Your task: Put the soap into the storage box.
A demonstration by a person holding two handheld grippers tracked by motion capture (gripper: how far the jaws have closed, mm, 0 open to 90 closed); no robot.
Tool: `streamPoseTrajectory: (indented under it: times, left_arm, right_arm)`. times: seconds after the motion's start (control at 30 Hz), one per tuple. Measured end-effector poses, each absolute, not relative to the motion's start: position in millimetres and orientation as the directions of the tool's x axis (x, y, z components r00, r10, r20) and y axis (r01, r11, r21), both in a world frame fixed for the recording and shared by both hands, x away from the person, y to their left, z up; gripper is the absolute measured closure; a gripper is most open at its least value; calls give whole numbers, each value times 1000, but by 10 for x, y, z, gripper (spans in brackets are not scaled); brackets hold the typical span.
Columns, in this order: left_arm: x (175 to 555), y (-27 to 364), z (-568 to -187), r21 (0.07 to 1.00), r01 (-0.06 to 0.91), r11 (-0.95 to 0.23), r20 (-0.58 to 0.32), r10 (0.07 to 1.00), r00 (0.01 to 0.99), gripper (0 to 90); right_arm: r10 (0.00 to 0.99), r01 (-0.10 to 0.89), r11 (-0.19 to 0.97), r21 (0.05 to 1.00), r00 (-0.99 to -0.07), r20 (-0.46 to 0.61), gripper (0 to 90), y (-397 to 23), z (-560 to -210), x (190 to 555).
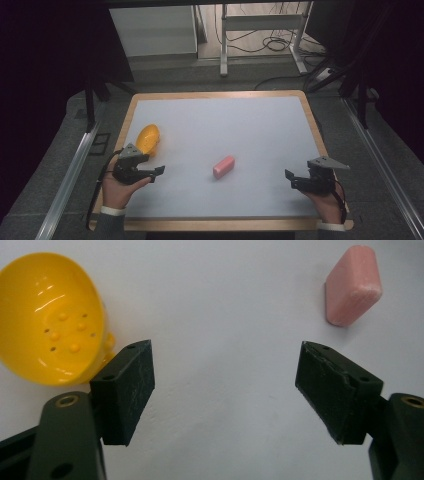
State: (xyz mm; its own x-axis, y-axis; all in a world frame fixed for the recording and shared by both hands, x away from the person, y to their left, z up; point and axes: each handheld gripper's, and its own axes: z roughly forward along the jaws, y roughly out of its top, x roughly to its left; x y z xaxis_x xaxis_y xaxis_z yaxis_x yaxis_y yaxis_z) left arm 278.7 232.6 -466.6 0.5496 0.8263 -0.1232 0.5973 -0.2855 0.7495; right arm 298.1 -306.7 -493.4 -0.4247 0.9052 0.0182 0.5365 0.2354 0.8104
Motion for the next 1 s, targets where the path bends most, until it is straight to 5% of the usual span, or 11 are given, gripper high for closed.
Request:
streamPoseTrajectory:
  times: [1.0]
  left_arm:
    - [2984,1842,-4469,690,580,-433,-51,771,635,241]
  right_arm:
    - [919,545,226,807,-394,8,92,-3103,-4944,2969]
